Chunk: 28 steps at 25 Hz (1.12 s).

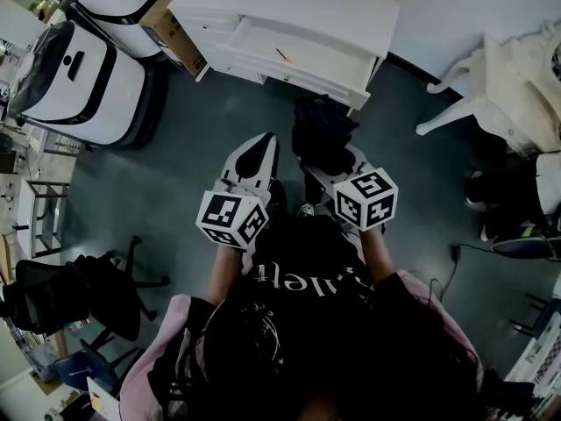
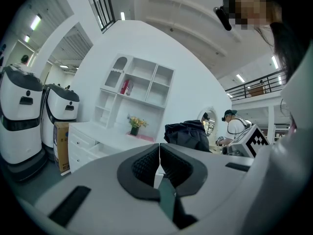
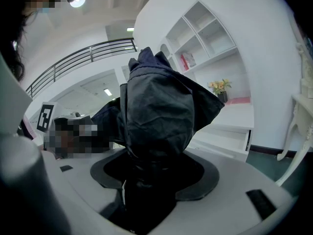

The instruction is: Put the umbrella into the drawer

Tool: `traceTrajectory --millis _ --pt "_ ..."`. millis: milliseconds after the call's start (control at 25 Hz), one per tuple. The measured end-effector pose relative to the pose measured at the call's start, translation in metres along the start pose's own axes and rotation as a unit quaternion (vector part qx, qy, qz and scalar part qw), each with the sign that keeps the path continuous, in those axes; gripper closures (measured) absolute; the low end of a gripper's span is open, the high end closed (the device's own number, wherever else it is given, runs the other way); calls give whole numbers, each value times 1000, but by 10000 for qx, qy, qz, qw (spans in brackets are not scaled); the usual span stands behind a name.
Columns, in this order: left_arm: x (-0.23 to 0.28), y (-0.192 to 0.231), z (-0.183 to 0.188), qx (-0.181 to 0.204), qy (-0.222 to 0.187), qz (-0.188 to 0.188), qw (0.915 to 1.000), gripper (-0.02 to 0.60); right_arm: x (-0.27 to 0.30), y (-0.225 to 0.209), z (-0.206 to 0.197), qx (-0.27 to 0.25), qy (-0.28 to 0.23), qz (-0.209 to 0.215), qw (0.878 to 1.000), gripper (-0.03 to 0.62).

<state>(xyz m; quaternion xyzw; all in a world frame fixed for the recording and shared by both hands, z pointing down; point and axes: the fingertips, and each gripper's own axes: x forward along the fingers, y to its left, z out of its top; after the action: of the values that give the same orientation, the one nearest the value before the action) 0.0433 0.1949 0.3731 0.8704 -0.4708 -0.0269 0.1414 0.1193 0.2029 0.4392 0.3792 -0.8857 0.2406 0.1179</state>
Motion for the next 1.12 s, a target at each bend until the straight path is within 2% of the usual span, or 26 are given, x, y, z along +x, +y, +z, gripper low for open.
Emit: traceTrajectory --millis 280,480,720,1120 --pt "16 14 0 13 64 -35 10000 565 15 -14 4 59 41 -97 9999 309" --pt "34 40 2 -8 121 -27 9999 565 40 -26 14 58 133 -150 9998 309" --pt "74 91 14 -65 203 -98 9997 565 95 -46 39 91 254 -226 9994 309" --pt "129 184 56 -69 221 -358 9991 565 191 -60 93 261 301 -425 9983 309"
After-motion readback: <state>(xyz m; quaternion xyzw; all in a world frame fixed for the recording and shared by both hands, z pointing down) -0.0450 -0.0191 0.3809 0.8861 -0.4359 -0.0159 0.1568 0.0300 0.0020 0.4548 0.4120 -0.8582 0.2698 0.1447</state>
